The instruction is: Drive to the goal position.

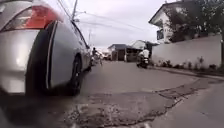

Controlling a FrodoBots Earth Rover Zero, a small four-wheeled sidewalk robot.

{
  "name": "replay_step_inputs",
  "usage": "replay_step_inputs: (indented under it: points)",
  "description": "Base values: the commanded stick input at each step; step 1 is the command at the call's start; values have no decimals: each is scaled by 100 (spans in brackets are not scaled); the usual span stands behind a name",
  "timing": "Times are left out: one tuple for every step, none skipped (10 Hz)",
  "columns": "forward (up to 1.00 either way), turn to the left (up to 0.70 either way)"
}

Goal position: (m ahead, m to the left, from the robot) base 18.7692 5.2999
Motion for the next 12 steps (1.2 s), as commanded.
replay_step_inputs:
  points:
    - [70, 0]
    - [70, 0]
    - [70, 0]
    - [70, 0]
    - [70, 0]
    - [70, 0]
    - [70, 0]
    - [70, 0]
    - [70, 0]
    - [70, 0]
    - [70, 0]
    - [70, 0]
